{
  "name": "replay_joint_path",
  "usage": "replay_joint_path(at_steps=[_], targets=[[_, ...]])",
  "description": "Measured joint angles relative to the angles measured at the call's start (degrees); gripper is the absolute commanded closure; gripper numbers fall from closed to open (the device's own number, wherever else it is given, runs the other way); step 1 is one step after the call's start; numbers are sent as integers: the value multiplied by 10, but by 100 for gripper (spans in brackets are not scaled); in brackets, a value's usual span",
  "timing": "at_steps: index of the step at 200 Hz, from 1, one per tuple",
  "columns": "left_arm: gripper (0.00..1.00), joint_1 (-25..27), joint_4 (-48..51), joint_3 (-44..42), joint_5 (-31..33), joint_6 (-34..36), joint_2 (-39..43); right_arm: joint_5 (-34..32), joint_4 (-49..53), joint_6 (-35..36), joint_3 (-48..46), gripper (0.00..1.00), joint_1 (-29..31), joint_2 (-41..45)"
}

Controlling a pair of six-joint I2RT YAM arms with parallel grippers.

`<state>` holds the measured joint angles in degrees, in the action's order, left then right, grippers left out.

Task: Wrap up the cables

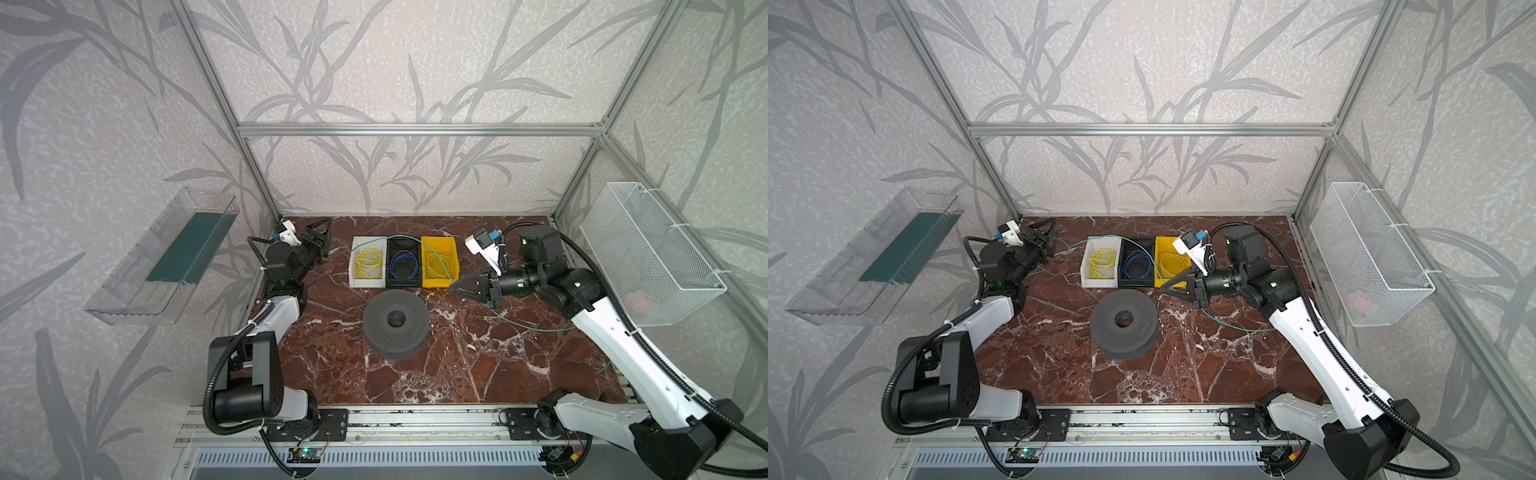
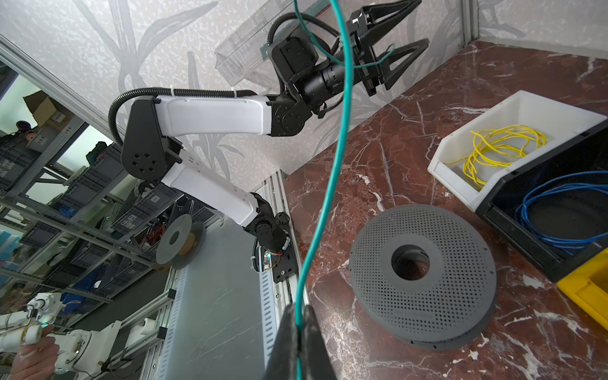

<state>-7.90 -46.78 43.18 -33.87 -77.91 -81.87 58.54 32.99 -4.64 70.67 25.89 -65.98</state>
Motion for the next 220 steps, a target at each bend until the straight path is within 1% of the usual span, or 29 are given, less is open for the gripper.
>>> replay_joint_path(at_steps=[34,48,65,75,81,101,120,135,167,194,220], targets=[[71,-1,21,10,7,15,8,0,8,10,-16,100,0,7],[76,-1,38,11,10,25,18,0,10,13,-24,100,0,11],[90,-1,59,17,10,36,28,-5,19,18,-29,100,0,17],[97,-1,71,23,10,41,32,-13,23,24,-31,100,0,20],[100,-2,83,29,10,45,36,-19,23,27,-35,100,0,22],[100,-5,136,49,11,69,57,-55,23,37,-55,100,0,27],[100,-8,215,81,19,112,90,-114,23,47,-80,100,0,21],[100,-8,276,113,27,149,118,-181,21,58,-94,100,1,2],[100,-8,376,174,38,209,169,-352,-3,74,-115,100,7,-40],[100,-7,438,213,31,231,187,-487,-51,79,-121,100,15,-63],[100,-3,479,226,5,238,190,-580,-89,97,-100,100,16,-120]])
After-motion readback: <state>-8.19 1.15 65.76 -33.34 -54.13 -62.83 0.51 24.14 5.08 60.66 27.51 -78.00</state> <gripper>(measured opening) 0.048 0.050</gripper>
